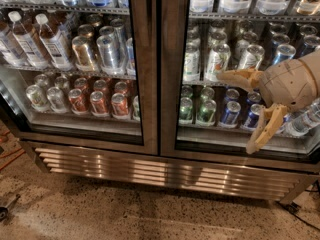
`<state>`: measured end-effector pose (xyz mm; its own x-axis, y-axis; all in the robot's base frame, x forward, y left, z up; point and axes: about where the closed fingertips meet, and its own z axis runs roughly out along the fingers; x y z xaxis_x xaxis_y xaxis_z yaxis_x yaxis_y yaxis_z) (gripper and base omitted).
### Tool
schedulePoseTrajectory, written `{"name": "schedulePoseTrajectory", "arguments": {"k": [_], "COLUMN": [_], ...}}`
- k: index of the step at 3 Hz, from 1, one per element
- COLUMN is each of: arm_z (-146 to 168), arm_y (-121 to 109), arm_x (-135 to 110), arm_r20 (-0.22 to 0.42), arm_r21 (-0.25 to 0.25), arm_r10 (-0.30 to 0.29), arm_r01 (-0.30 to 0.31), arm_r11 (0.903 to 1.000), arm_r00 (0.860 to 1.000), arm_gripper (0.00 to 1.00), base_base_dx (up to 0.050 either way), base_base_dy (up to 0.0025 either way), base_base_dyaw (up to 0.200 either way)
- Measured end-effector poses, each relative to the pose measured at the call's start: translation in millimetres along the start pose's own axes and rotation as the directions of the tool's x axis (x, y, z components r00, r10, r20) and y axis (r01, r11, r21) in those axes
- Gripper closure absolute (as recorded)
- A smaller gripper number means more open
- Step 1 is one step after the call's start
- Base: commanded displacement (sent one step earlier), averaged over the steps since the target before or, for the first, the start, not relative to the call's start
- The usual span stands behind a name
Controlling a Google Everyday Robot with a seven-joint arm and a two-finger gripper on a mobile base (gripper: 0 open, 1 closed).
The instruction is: Open right fridge door
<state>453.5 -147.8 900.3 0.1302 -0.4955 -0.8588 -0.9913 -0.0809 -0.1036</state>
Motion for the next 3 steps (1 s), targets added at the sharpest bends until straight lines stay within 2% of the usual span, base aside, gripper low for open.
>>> {"name": "schedulePoseTrajectory", "arguments": {"k": [1, 2, 3], "arm_z": [0.1, 0.7, 0.7], "arm_y": [-1.5, -1.3, -1.3], "arm_x": [-3.1, -4.2, -4.2], "arm_r20": [0.001, 0.014, 0.014], "arm_r21": [0.047, 0.168, 0.168], "arm_r10": [0.006, 0.013, 0.013], "arm_r01": [-0.006, -0.015, -0.015], "arm_r11": [0.9989, 0.9856, 0.9857], "arm_r00": [1.000, 1.000, 1.000], "arm_gripper": [0.00, 0.00, 0.00], "base_base_dx": [0.000, 0.000, 0.000], "base_base_dy": [0.00000, 0.00000, 0.00000], "base_base_dyaw": [0.000, 0.000, 0.000]}}
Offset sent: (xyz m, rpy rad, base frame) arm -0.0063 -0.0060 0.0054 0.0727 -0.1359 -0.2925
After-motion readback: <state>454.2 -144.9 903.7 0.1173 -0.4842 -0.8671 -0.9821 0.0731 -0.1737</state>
